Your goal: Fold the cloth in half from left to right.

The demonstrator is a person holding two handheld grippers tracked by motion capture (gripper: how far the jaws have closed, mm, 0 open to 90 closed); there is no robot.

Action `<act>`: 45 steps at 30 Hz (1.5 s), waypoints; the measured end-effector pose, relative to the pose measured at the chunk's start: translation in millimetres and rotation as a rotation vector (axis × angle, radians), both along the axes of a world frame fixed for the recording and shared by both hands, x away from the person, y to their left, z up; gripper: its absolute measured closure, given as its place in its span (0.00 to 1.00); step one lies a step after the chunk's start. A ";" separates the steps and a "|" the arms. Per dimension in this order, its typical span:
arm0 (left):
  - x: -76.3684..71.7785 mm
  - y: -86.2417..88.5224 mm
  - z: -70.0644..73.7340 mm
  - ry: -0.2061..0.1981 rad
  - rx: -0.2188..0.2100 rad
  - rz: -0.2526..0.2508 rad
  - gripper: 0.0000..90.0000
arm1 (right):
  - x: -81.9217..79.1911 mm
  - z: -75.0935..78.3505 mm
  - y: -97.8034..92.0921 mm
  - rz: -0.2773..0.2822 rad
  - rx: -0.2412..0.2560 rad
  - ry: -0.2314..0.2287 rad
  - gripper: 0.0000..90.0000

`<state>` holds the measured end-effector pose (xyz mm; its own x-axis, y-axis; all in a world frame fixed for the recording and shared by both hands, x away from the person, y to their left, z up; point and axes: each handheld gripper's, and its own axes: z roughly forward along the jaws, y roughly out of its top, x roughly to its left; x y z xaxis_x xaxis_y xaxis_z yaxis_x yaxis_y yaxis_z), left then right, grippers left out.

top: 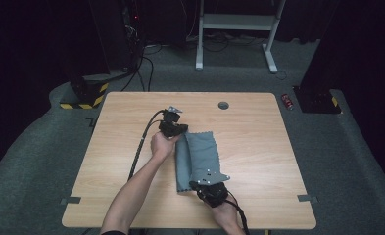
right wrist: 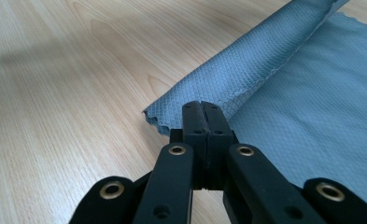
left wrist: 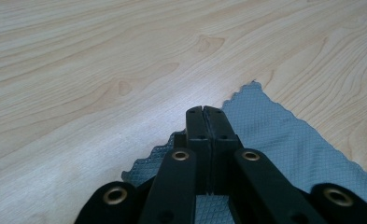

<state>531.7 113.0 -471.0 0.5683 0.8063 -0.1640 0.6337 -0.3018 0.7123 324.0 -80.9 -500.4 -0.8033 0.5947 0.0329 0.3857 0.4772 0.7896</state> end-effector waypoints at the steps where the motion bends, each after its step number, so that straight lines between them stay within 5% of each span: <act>1: 0.5 -1.6 -0.1 0.000 0.003 -0.004 1.00 | -0.2 -0.2 -1.5 -0.002 0.000 0.000 1.00; 30: 9.1 -58.0 -3.9 -0.013 0.024 -0.065 0.99 | -7.5 -2.2 -57.0 -0.137 -0.006 -0.013 1.00; 45: 13.4 -81.4 -2.2 -0.027 0.074 -0.101 0.99 | -7.7 -6.8 -71.1 -0.179 0.000 0.004 1.00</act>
